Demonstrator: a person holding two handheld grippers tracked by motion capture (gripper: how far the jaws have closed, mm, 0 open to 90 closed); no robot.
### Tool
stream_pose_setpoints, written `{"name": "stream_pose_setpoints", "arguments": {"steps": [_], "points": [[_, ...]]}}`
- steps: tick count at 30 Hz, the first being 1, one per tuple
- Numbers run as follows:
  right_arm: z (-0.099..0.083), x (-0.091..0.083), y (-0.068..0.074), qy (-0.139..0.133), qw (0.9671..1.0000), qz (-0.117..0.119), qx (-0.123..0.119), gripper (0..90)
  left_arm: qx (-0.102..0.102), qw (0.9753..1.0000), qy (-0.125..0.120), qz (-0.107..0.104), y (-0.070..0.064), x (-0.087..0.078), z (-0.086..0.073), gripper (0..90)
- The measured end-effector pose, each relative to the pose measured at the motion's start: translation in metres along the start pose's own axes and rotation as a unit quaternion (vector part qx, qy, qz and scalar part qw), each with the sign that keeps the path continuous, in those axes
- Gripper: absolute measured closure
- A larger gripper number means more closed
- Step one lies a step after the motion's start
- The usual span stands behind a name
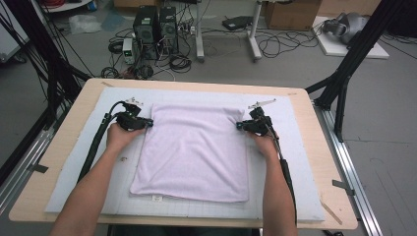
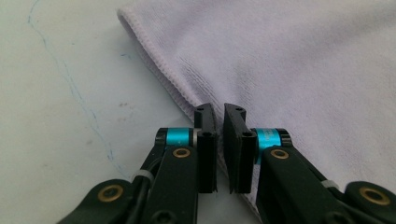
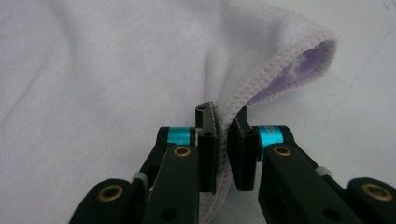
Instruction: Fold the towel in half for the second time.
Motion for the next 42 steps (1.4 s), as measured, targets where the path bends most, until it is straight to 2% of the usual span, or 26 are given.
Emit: {"name": "stream_pose_setpoints", "arguments": {"steps": [5,8,13,17,20,23,25,28,31,32,33,34,35,37,39,42], "points": [[0.004,-0.003,0.003,0.001,0.9998,-0.005,-0.021,83.8,0.011,0.9999,-0.005,0.002,-0.002,-0.003,0.002,86.6],[0.009,-0.010,0.006,-0.007,0.9997,-0.003,-0.022,83.8,0.014,0.9998,-0.017,-0.001,-0.003,-0.008,0.007,86.8],[0.016,-0.027,0.011,-0.021,0.9993,0.003,-0.032,83.8,0.018,0.9986,-0.049,-0.011,-0.008,-0.028,0.018,87.0],[0.020,-0.042,0.020,-0.032,0.9987,0.015,-0.037,83.8,0.037,0.9968,-0.069,-0.016,-0.016,-0.045,0.022,87.0],[0.022,-0.055,0.032,-0.036,0.9978,0.030,-0.047,83.8,0.048,0.9951,-0.083,-0.023,-0.023,-0.058,0.019,87.0],[0.018,-0.067,0.047,-0.040,0.9966,0.051,-0.050,83.7,0.052,0.9938,-0.091,-0.037,-0.033,-0.069,0.006,87.0],[0.009,-0.071,0.056,-0.039,0.9960,0.063,-0.049,83.7,0.052,0.9924,-0.100,-0.050,-0.041,-0.076,-0.008,87.0],[-0.014,-0.072,0.066,-0.025,0.9957,0.076,-0.046,83.5,0.060,0.9921,-0.091,-0.063,-0.051,-0.083,-0.036,87.0],[-0.043,-0.069,0.072,-0.002,0.9955,0.086,-0.038,82.4,0.055,0.9923,-0.076,-0.080,-0.057,-0.086,-0.062,87.0],[-0.051,-0.067,0.074,0.012,0.9953,0.089,-0.035,80.5,0.053,0.9925,-0.064,-0.089,-0.059,-0.085,-0.069,86.8],[-0.057,-0.067,0.075,0.010,0.9952,0.089,-0.038,75.6,0.056,0.9925,-0.055,-0.093,-0.060,-0.084,-0.073,86.0],[-0.061,-0.067,0.076,0.016,0.9948,0.096,-0.029,65.7,0.061,0.9924,-0.052,-0.093,-0.060,-0.085,-0.074,83.9],[-0.064,-0.069,0.076,0.025,0.9944,0.100,-0.025,60.2,0.059,0.9926,-0.051,-0.093,-0.060,-0.086,-0.073,76.0],[-0.059,-0.076,0.075,0.008,0.9953,0.089,-0.036,52.7,0.059,0.9930,-0.055,-0.087,-0.057,-0.088,-0.066,61.4],[-0.049,-0.081,0.072,-0.012,0.9963,0.080,-0.030,45.3,0.056,0.9935,-0.062,-0.077,-0.054,-0.088,-0.053,55.7],[-0.033,-0.083,0.064,-0.019,0.9976,0.058,-0.034,39.3,0.052,0.9945,-0.069,-0.058,-0.046,-0.083,-0.031,51.6]]}}
Point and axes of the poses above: each handheld gripper's, and its own axes: x roughly forward along the jaws, z roughly out of its top, y roughly to its left, the point moved 8 cm from there along x, roughly forward along the jaws, and after that the axes turned 2 degrees about z, right-handed, at the moved point
